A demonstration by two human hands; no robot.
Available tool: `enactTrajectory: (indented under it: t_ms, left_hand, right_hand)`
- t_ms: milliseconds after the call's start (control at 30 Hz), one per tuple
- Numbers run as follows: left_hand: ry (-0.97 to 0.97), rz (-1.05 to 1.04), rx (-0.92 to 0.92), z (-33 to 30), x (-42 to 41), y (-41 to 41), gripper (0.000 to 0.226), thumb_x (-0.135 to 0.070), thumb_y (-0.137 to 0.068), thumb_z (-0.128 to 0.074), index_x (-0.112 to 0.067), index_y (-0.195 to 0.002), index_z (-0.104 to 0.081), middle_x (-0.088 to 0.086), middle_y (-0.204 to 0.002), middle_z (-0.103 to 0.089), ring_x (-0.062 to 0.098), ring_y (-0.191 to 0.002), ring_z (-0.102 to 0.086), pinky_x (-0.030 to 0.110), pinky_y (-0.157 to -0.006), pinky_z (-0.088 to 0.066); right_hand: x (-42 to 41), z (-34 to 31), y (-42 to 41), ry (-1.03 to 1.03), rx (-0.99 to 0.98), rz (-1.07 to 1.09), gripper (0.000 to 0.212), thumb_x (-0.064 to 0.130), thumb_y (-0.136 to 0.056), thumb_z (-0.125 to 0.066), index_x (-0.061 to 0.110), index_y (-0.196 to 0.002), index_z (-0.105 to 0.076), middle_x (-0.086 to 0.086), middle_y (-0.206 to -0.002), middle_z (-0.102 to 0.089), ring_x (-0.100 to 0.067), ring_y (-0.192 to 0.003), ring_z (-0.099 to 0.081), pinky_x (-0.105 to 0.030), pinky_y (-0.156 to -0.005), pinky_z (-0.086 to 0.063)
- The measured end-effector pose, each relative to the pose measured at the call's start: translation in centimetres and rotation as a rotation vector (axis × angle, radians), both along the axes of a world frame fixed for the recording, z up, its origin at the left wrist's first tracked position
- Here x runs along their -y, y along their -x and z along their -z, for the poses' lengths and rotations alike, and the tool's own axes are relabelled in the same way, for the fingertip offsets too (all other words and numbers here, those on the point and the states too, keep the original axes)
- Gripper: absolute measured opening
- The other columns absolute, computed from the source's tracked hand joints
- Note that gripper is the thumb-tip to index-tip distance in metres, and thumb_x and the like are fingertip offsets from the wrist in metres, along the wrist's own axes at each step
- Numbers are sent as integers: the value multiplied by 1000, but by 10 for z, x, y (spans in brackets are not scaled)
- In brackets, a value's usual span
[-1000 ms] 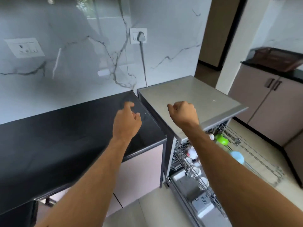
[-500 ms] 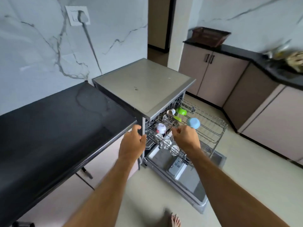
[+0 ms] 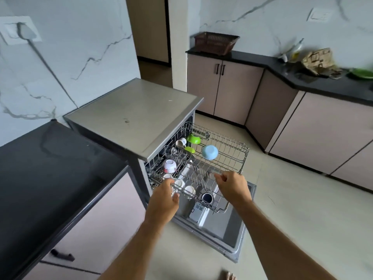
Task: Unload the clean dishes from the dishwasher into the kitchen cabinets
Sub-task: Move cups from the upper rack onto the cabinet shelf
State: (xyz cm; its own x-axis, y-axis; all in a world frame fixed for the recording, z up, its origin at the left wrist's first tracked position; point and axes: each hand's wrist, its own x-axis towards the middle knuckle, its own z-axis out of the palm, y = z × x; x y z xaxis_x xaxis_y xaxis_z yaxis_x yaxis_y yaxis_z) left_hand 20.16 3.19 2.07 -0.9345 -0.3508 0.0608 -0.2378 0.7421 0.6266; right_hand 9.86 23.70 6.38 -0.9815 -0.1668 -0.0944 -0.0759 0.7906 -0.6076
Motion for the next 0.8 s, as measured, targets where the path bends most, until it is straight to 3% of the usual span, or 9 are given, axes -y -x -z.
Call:
enactTrajectory:
  t_ms: [133, 333, 500, 600, 800]
  left_hand:
    - [16, -17, -5, 11, -20, 41, 51, -14, -86, -67, -14, -133, -46, 4, -124, -57, 20, -114, -54, 33, -97, -47]
    - [19, -74, 92, 33, -49, 95, 52, -16, -84, -71, -16, -131, -46, 7, -119, -57, 24, -108, -57, 40, -93, -50]
    - [-35, -165, 149, 56, -57, 114, 50, -14, -84, -72, -16, -128, -50, 5, -120, -55, 24, -109, -56, 39, -93, -50]
    - [-76, -191, 195, 72, -53, 121, 57, -8, -81, -73, -15, -133, -50, 3, -123, -54, 20, -111, -56, 33, -95, -49]
    - [-140, -215, 281, 112, -22, 164, 53, -11, -78, -75, -16, -127, -53, 1, -120, -59, 19, -111, -57, 41, -94, -52]
  right_hand:
    - [-25, 15, 42, 22, 21, -32, 48, 39, -96, -59, 23, -53, -45, 11, -50, -48, -6, -45, -41, -24, -46, -33]
    - [-53, 44, 105, 25, 102, -130, 29, 41, -97, -57, 21, -77, -61, 10, -66, -62, -1, -55, -53, -18, -49, -37]
    - [-57, 80, 140, -3, 193, -194, 18, 37, -95, -58, 22, -100, -67, 6, -95, -73, -10, -76, -63, -23, -69, -46]
    - [-44, 106, 152, -7, 269, -256, 22, 38, -93, -61, 24, -110, -65, 6, -109, -71, -12, -89, -65, -24, -77, -50]
    - [-11, 158, 166, -76, 419, -395, 42, 33, -89, -70, 25, -129, -56, 2, -127, -63, -10, -99, -61, -20, -83, -47]
